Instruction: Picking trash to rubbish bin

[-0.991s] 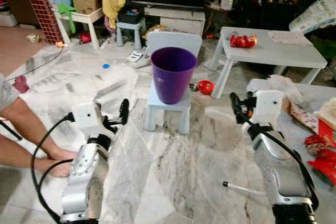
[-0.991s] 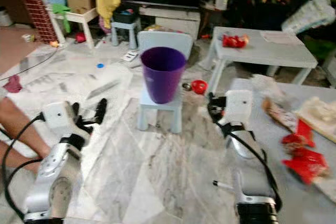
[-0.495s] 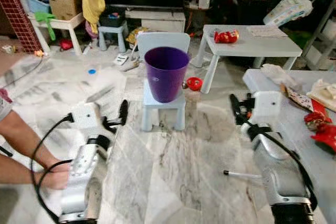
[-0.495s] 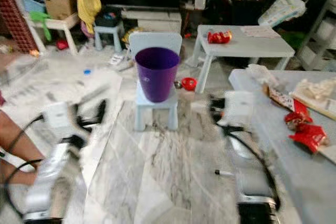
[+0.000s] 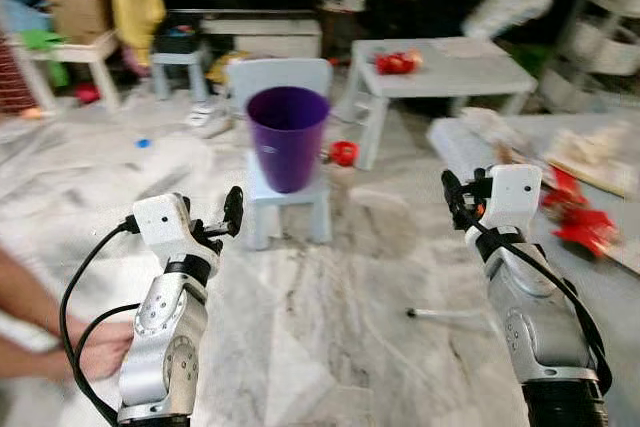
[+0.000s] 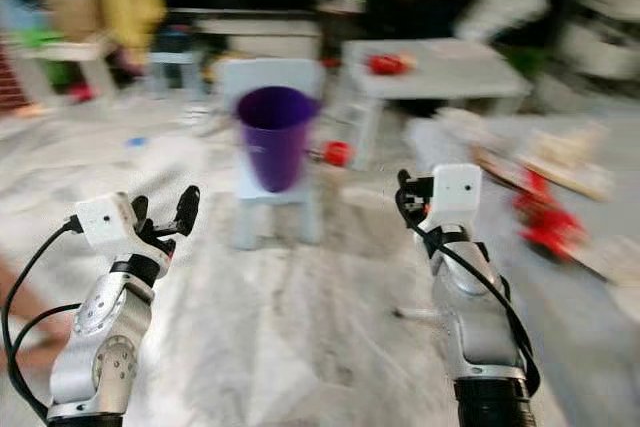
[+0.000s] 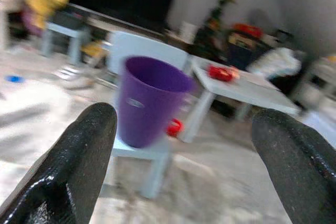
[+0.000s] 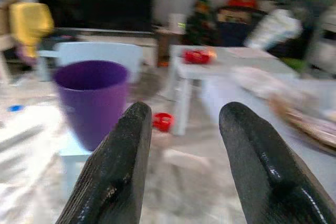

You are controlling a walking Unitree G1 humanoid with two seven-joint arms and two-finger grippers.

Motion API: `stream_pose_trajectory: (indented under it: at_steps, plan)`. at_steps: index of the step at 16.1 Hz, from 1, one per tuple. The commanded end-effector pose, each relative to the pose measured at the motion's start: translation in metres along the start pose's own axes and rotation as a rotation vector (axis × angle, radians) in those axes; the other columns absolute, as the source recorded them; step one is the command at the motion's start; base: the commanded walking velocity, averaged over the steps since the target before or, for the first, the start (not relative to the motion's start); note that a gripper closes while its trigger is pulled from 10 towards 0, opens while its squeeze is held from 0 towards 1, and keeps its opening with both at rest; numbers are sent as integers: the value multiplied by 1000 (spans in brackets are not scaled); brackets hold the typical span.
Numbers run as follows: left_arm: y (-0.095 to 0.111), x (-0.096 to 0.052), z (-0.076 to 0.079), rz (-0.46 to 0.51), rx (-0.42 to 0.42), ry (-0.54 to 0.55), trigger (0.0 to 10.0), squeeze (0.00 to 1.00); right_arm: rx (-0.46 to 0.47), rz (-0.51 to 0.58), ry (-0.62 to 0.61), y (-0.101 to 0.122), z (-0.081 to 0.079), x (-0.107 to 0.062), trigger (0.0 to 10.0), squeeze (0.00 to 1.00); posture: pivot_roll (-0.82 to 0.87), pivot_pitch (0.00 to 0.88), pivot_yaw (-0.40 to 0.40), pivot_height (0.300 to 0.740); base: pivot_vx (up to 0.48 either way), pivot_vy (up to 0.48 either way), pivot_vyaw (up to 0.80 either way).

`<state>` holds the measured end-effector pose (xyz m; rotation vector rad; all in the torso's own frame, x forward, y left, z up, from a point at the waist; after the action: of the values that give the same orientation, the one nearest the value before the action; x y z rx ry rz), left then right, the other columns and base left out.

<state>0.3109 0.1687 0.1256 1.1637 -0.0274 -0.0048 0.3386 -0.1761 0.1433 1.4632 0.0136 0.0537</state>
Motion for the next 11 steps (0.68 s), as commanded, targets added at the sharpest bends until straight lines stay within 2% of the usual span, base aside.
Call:
stream_pose_trajectory:
  at_steps: [1,11]
  plan:
    - [2,3,3,3,-12,-10,10000,0,5,-7,-14,0,4,1,10000,0,-17,0,-61,740,0,0,-800]
    - [11,7,-1,28,-10,4,10000,0,-9,8,-26,4,8,2,10000,0,-16,0,-55,740,0,0,-800]
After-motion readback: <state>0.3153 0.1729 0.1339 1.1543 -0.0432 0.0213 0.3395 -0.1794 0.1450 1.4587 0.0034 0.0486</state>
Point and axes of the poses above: a point about 5 cm out from each wrist's last joint towards the gripper, its own x axis pointing out of the wrist towards the gripper, its own y axis along the axis of the wrist's last joint, z = x × y, the point moved 3 cm from there along x, pointing out of the wrist towards the gripper, and after that the axes turned 6 degrees about -x, right-handed, at the moved point
